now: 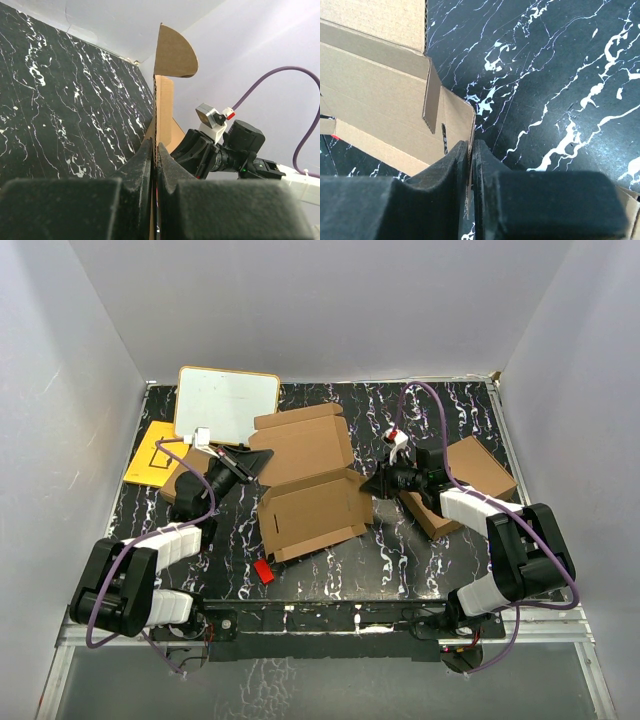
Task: Fold the paper box
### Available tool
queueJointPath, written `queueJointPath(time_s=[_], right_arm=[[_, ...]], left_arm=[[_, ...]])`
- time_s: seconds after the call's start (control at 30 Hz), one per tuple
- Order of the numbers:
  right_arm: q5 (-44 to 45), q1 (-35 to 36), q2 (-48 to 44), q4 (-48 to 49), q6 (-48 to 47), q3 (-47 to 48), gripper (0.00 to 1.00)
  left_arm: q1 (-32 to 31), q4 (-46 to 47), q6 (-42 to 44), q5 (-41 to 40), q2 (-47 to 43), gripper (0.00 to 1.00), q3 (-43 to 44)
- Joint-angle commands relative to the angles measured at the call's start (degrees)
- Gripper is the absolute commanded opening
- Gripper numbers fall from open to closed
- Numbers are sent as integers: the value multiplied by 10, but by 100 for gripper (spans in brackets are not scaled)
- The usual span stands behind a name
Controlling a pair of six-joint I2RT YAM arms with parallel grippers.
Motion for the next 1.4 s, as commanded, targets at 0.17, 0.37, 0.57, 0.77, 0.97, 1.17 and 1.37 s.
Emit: queueJointPath(time_s=[0.17, 0.37, 0.57, 0.77, 0.97, 1.17, 1.37], right_arm=[[-48, -38, -15, 38, 21, 22, 8], [-77, -60, -21, 51, 41, 17, 8], [-133, -71, -15, 53, 40, 19, 8], [-168, -72, -18, 53, 22, 16, 8], [-179, -73, -19, 52, 14, 15, 8], [-188, -73, -20, 48, 7, 18, 8], [-203, -74, -22, 27, -12, 25, 8]], left_arm=[[-5, -56, 64, 18, -11, 13, 22], [-4, -168, 136, 29, -46, 44, 35], [-5, -177, 169, 53, -51, 51, 31], [-4, -134, 162, 104, -21, 50, 36], [-4, -104, 145, 127, -11, 50, 41], [-1, -115, 145, 121, -21, 44, 53], [1, -125, 156, 132, -7, 24, 77]])
